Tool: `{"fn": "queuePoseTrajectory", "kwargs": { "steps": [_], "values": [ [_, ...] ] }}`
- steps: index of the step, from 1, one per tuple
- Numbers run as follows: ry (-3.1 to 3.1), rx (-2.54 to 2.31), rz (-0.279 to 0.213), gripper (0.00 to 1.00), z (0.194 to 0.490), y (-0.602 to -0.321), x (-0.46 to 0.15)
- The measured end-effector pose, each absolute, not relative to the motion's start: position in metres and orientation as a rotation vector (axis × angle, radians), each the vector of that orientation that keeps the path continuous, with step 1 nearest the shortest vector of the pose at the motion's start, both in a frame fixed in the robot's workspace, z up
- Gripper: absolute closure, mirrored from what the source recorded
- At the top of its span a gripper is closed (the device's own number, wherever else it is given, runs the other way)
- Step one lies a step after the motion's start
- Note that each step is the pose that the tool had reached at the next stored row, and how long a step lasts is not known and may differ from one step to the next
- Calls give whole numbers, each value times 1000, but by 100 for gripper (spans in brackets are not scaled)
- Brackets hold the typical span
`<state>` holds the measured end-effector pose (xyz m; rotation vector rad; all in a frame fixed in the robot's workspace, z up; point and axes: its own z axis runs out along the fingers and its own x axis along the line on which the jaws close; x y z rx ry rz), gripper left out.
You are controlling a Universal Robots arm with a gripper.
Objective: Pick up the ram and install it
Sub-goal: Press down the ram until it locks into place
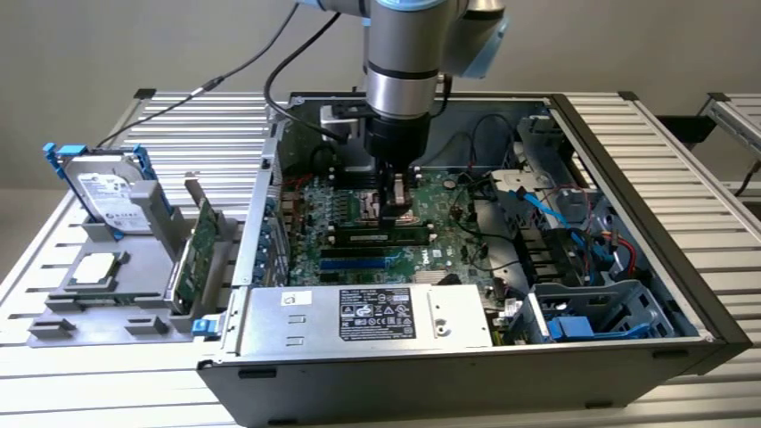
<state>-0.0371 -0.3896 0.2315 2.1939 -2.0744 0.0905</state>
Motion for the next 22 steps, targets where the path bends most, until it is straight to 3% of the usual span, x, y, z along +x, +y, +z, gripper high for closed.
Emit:
{"fn": "queuePoseTrajectory", "kwargs": {
  "steps": [16,22],
  "values": [
    [-2074,2193,91,89,223,-390,-37],
    [-2073,2193,88,89,243,-390,-37]
  ]
}}
